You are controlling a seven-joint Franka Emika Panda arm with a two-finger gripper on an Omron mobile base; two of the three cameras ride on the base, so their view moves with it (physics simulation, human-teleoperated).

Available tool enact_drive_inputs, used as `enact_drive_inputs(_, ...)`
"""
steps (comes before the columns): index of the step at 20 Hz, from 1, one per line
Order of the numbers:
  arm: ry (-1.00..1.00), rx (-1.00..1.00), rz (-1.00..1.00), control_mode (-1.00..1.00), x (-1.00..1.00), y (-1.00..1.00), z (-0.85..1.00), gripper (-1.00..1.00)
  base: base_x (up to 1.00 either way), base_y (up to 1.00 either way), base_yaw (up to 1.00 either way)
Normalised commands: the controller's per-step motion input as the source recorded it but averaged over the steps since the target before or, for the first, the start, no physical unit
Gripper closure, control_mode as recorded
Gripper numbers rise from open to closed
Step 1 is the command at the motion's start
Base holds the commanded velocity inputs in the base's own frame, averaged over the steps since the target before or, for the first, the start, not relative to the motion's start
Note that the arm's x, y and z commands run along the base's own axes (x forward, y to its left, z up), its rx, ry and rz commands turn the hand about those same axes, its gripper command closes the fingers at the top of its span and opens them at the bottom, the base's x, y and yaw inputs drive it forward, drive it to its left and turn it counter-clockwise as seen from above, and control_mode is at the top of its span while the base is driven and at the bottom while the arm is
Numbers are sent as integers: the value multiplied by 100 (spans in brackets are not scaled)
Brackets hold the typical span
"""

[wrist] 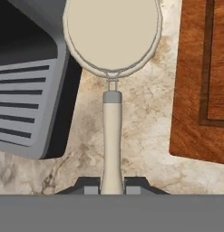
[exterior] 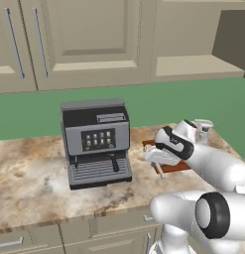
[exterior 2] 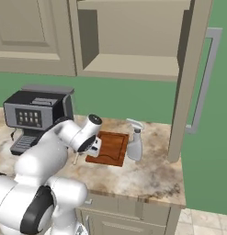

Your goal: Grab the spray bottle from the cabinet, then place it next to the cutting board for sanitizing. Then grab the dish brush from the countertop next to the sink and place it next to the cutting board.

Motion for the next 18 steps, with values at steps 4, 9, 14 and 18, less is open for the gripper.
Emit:
enact_drive_inputs(4,2,2,0,-100,26,0,-15,100,0,0,0)
enact_drive_inputs(9,1,0,0,-100,21,2,-18,100,0,0,0)
enact_drive_inputs(14,2,0,0,-100,30,6,-23,100,0,0,0)
enact_drive_inputs(18,1,0,0,-100,30,5,-24,100,0,0,0)
